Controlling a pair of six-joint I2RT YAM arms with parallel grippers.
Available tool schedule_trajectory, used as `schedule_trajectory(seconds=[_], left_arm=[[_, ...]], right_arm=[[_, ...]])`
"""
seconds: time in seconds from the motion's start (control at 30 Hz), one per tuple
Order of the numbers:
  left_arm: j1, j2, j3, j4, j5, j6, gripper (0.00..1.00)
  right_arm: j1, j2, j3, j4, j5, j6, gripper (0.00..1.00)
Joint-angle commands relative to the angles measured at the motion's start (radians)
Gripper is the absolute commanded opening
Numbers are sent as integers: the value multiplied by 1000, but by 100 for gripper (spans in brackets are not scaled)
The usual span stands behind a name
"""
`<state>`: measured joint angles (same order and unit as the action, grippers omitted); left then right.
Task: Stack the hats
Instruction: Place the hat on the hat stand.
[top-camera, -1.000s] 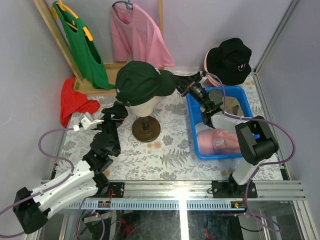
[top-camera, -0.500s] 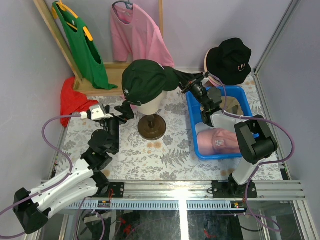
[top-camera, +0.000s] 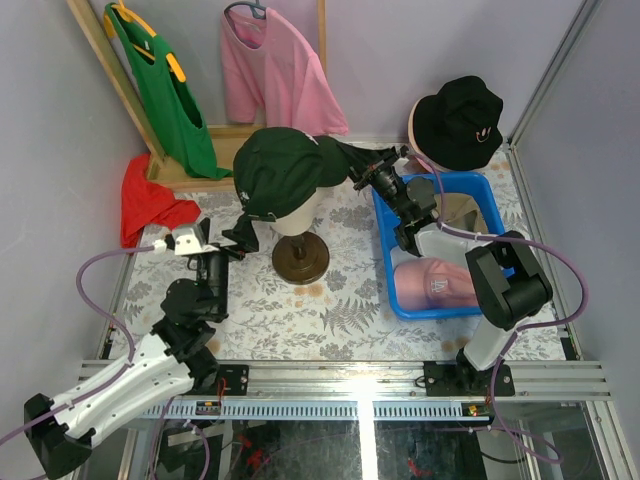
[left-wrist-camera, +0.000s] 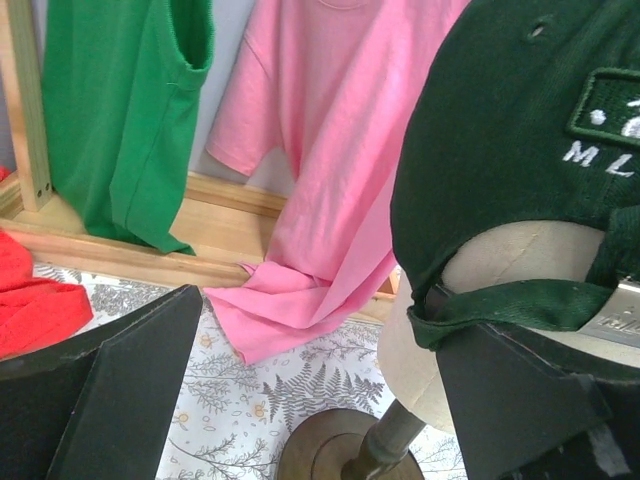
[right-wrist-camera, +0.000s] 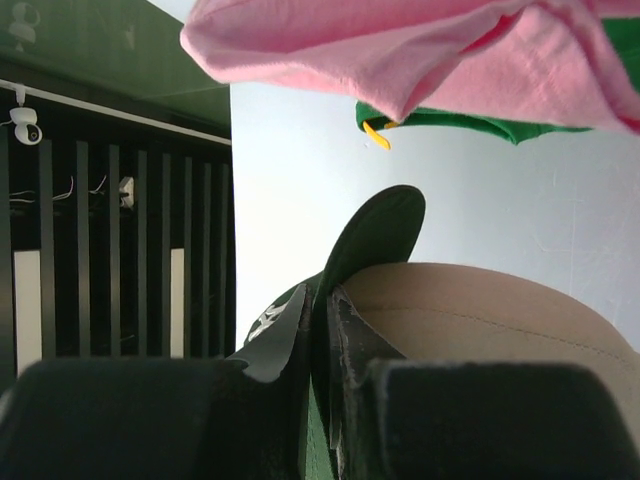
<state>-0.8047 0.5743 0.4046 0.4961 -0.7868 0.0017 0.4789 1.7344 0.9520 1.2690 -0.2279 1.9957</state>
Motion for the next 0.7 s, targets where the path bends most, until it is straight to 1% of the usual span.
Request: schedule_trajectory(seconds=[0.0, 0.1, 0.17, 0.23, 0.3, 0.43, 0.53, 0.67], left_arm=[[-22, -51, -67, -35, -81, 38, 94], [-21, -55, -66, -35, -184, -12, 97], [-21, -39, -57, -57, -216, -51, 98], [-21, -16, -23, -136, -292, -145, 100], [-21, -1, 9, -198, -309, -226, 100], [-21, -17, 17, -152, -222, -257, 100], [-19, -50, 20, -121, -93, -237, 100], [-17, -58, 46, -181, 93, -215, 100]], right_arm=[[49, 21, 35, -56, -25, -46, 0], [55, 32, 41, -53, -24, -45, 0], [58, 36, 43, -57, -24, -47, 0], [62, 44, 45, -52, -22, -47, 0], [64, 49, 49, -51, -23, -48, 0], [64, 61, 56, -50, -23, -41, 0], [64, 71, 63, -47, -23, -31, 0], [64, 78, 70, -53, -14, -24, 0]])
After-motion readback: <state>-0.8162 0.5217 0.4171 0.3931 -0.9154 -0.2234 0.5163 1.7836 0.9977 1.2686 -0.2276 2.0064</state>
